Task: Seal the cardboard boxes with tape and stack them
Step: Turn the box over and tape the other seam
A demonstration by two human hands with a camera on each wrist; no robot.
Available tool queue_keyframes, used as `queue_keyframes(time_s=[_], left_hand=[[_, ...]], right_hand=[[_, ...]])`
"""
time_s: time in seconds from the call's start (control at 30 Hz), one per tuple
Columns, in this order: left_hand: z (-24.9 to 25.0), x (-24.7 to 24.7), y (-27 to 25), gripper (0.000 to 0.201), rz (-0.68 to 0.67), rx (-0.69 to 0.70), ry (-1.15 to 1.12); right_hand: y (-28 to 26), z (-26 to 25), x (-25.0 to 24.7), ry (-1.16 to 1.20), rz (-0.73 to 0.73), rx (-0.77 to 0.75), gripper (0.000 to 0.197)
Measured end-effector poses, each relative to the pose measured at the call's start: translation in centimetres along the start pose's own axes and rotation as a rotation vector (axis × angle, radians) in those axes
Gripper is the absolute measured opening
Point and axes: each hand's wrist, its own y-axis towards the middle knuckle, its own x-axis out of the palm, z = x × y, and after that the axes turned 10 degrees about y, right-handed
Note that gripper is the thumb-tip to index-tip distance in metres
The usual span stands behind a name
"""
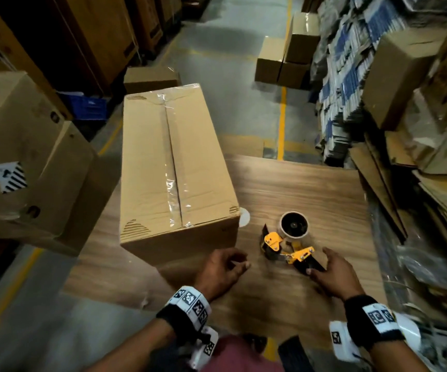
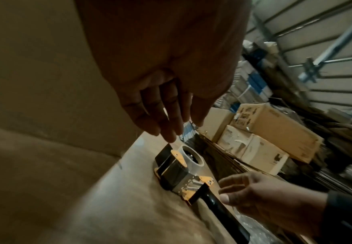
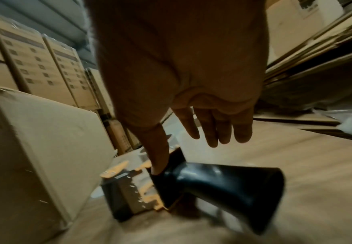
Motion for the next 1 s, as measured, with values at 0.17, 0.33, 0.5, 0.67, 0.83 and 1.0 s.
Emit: queue_keyframes(time_s=[0.17,0.33,0.5,0.67,0.83,1.0], left_hand=[[-1.1,2.5,1.3,0.022,0.011,-0.074,0.009],[-0.8,3.3,1.3,0.017,0.046,-0.214,-0.057],[-1.0,4.9,1.3,0.02,0.109,-0.42,-0.282],[1.0,5.0,2.3,0.044,0.109,-0.437,-0.423],[3.3,3.7,1.7,0.081,0.05,-0.311,-0.535],[3.4,0.5,0.3,0.075,0.042,-0.182,-0.568]], right_hand=[[3.3,1.0,0.0,-0.055,-0.199,0.028,0.051],[5.1,2.1,0.6,0.198,-0.37,-0.027,0.036],[2.1,2.7,1.4,0.683,-0.461,0.122,0.022],[-1.1,1.9,-0.2,0.832,-0.474,0.103,0.039],[-4.9,0.1,-1.9,0.881,-0.512,0.004,0.058],[-7.7,-3.9,-2.8,0.901,-0.46,-0.09,0.056]])
